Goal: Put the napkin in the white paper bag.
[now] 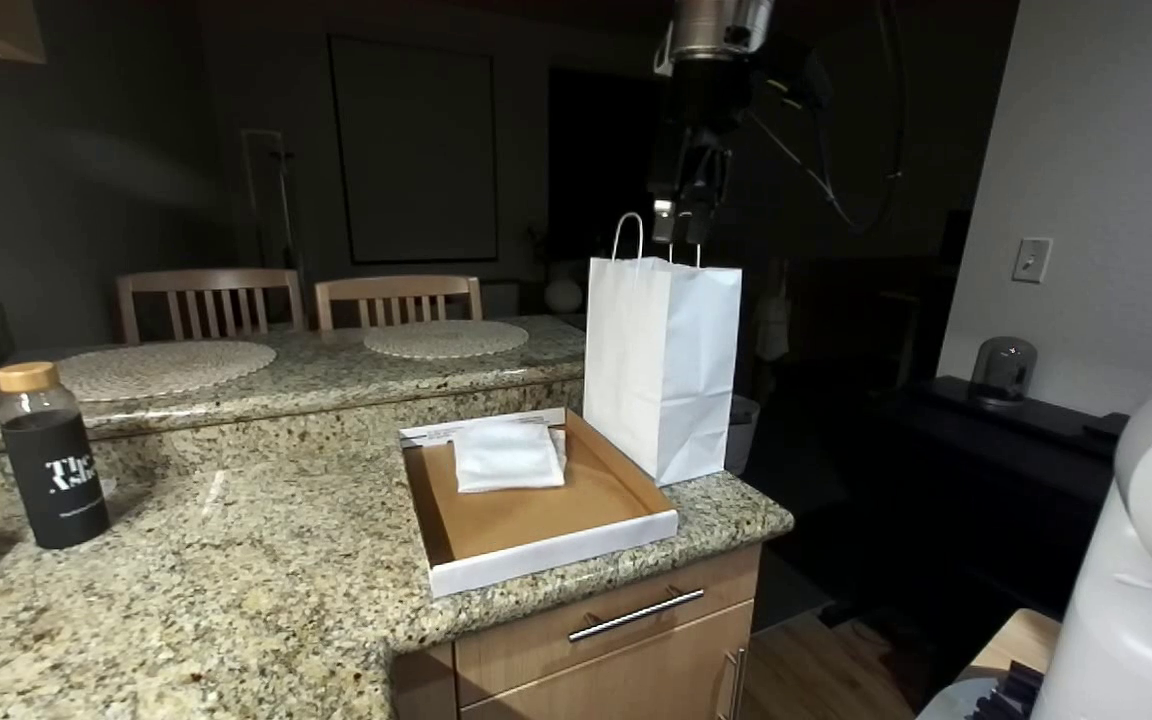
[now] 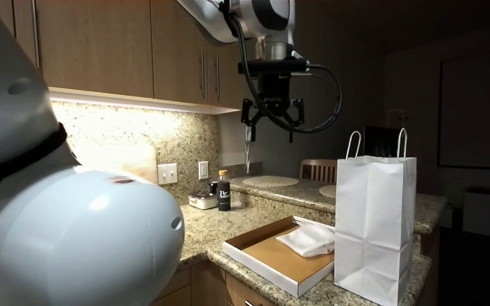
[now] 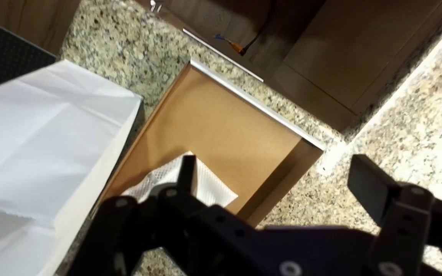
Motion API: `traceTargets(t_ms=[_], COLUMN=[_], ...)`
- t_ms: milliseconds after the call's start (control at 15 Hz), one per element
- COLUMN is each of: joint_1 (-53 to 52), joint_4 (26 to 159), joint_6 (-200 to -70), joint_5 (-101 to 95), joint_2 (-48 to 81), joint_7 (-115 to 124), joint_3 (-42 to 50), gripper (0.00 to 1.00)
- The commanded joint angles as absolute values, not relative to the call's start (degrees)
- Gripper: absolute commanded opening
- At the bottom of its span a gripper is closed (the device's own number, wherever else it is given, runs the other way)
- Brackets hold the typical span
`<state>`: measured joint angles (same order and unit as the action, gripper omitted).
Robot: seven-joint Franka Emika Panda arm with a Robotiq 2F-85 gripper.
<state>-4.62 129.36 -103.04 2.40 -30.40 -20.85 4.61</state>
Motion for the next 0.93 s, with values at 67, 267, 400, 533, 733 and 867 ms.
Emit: traceTargets(t_ms=[67,267,400,533,733,867], joint_1=[-5.2,-4.3,-5.0,-5.1,-5.1,-4.9], joint_4=[125.1,123.7,125.4,124.9,124.7,124.5], joint_6=[-121.9,-135.4,-133.8,-134.9,-134.6,-134.9], joint_5=[3.4,-0.4,0.9,0.7,0.7,-0.2], joint_2=[-19.8,-10.9,-13.8,-11.0,-12.3,-12.5], joint_7=[-11.1,-4.0,-5.9,-5.4,-5.4,-4.7], joint_3=[-0.2,-3.4,-2.7,-3.0,-2.9,-3.2], gripper=[1.0,1.0,1.0,1.0,1.0,1.0])
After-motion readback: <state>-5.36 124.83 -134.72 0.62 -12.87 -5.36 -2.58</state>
